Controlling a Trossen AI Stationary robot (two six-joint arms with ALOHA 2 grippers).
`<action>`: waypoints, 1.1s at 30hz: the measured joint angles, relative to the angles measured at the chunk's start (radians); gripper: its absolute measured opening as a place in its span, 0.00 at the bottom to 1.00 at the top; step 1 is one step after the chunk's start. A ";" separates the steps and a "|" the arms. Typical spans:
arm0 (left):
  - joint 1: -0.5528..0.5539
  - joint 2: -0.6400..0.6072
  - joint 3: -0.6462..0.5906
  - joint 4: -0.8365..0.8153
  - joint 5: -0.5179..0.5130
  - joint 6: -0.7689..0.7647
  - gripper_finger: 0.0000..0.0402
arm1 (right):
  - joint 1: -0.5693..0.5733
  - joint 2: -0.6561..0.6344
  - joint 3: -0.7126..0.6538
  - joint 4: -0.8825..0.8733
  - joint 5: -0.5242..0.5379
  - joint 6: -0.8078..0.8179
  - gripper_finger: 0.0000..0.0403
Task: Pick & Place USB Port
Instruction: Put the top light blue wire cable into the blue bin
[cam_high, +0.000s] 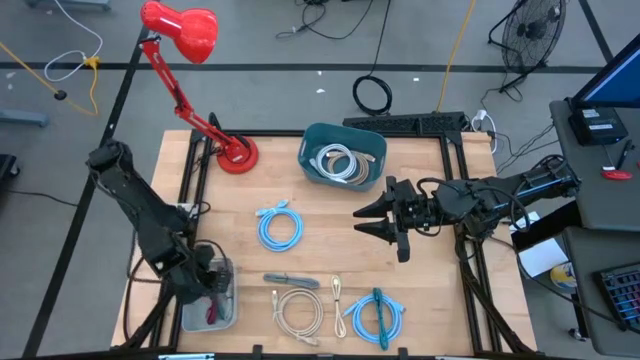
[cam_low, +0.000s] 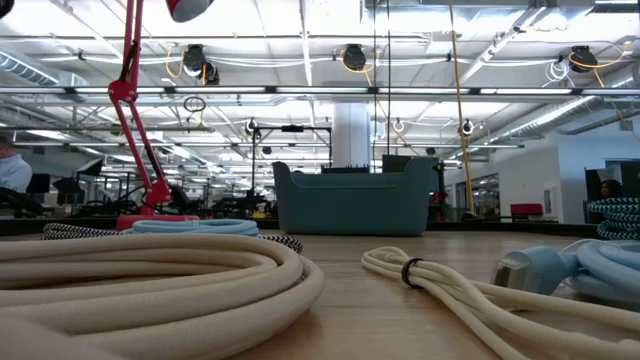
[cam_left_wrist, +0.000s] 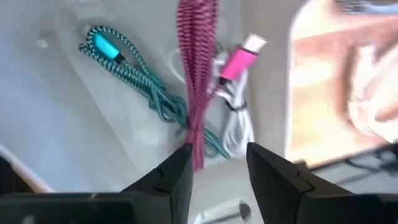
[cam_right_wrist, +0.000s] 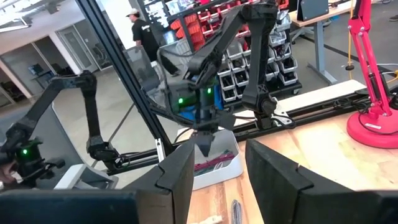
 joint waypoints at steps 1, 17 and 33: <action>-0.005 -0.023 0.000 -0.001 -0.010 0.000 0.36 | 0.000 0.000 0.000 0.000 0.000 0.000 0.33; 0.044 -0.264 0.001 0.143 -0.719 0.388 0.29 | 0.000 0.000 -0.001 -0.060 0.000 -0.001 0.33; 0.489 -0.318 0.001 0.629 -0.571 1.271 0.29 | -0.007 0.000 -0.001 -0.059 0.195 0.047 0.33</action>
